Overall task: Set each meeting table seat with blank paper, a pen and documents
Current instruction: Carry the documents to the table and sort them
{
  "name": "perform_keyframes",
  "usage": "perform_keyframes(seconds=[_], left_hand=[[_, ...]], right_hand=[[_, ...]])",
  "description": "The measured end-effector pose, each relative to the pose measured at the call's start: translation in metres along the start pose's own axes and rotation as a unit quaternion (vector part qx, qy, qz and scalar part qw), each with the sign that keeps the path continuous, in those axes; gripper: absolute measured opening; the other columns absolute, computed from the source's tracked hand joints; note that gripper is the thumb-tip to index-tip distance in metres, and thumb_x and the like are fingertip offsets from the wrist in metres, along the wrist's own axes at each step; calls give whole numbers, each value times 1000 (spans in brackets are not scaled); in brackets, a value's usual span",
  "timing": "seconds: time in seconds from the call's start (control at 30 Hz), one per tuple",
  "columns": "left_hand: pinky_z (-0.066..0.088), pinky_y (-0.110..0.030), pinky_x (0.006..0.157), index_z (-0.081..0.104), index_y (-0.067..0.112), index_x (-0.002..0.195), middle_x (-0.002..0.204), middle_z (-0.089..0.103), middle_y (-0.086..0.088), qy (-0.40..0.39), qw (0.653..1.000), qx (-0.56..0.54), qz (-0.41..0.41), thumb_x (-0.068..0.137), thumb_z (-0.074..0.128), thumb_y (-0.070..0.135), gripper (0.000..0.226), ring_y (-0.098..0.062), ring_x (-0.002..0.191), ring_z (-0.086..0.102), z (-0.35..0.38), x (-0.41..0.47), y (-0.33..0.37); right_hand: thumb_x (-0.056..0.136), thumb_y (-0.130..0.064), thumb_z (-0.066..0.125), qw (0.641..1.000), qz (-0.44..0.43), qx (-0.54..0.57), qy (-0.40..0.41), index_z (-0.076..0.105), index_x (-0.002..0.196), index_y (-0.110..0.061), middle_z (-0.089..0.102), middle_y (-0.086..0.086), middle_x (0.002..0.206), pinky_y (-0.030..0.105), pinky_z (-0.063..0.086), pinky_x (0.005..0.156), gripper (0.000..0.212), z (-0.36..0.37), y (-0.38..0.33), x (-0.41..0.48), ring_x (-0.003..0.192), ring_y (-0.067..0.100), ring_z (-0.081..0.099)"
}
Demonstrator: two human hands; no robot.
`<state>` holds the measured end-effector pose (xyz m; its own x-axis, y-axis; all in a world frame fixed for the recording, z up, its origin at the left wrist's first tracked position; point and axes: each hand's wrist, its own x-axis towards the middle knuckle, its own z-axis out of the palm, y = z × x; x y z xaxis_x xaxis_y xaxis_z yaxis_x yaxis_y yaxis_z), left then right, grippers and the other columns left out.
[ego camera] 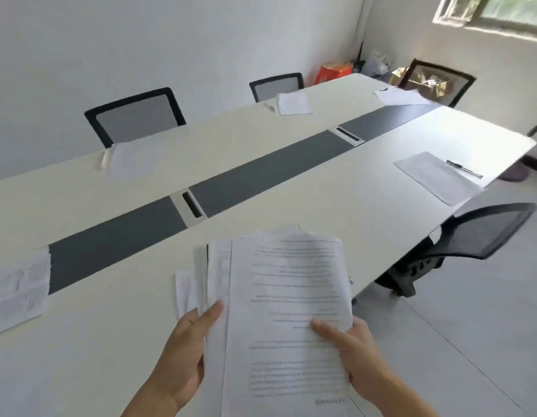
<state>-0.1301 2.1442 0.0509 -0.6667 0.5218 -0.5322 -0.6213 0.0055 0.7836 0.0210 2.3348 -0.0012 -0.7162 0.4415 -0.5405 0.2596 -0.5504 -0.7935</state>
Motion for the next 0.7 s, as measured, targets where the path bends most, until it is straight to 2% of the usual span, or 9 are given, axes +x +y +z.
perform_keyframes(seconds=[0.1, 0.17, 0.27, 0.33, 0.47, 0.6, 0.7], left_hand=[[58, -40, 73, 73, 5, 101, 101, 75, -16, -23, 999, 22, -13, 93, 54, 15, 23, -29, 87, 73, 62, -2, -30], [60, -41, 75, 70, 4, 108, 106, 73, -17, -31, 999, 38, -9, 90, 57, 13, 24, -32, 94, 72, 108, -4, -55], [61, -44, 75, 69, 2, 111, 107, 72, -21, -58, 997, 41, -18, 84, 62, 13, 29, -37, 95, 71, 175, -8, -90], [61, -45, 73, 69, 0, 110, 105, 72, -23, -87, 994, 49, -50, 83, 61, 18, 33, -38, 93, 71, 213, -10, -112], [61, -45, 72, 64, 1, 120, 113, 70, -23, -144, 980, 28, -131, 91, 51, 33, 45, -39, 99, 69, 277, -12, -140], [55, -52, 87, 61, 4, 126, 122, 65, -24, -185, 965, 18, -186, 88, 51, 40, 54, -42, 110, 64, 323, 1, -153], [47, -54, 99, 62, 5, 126, 127, 61, -25, -217, 947, 0, -235, 91, 48, 47, 56, -42, 115, 60, 354, 21, -157]], right_hand=[[56, -23, 88, 997, -47, 1, 66, 73, 99, 3, 75, 25, 98, 46, 61, 73, 53, -64, -10, -29, 88, 40, 73], [66, -13, 85, 991, -64, 35, 114, 71, 100, 1, 76, 22, 94, 44, 61, 69, 39, -110, -13, -48, 85, 39, 74], [82, -1, 67, 972, -88, 79, 205, 68, 98, -1, 76, 21, 89, 43, 60, 67, 15, -175, -17, -76, 75, 35, 74], [82, 3, 68, 954, -118, 83, 262, 69, 94, -2, 76, 19, 87, 44, 60, 68, 14, -214, -18, -93, 74, 34, 73], [77, 3, 75, 915, -172, 87, 355, 70, 94, -7, 77, 15, 87, 50, 59, 77, 20, -276, -21, -118, 81, 36, 73], [76, 0, 77, 886, -211, 77, 406, 70, 94, -11, 77, 8, 86, 46, 61, 76, 22, -318, -30, -118, 82, 32, 74], [77, 0, 77, 868, -237, 72, 430, 69, 92, -14, 78, 2, 85, 31, 63, 67, 22, -340, -41, -106, 77, 23, 75]])
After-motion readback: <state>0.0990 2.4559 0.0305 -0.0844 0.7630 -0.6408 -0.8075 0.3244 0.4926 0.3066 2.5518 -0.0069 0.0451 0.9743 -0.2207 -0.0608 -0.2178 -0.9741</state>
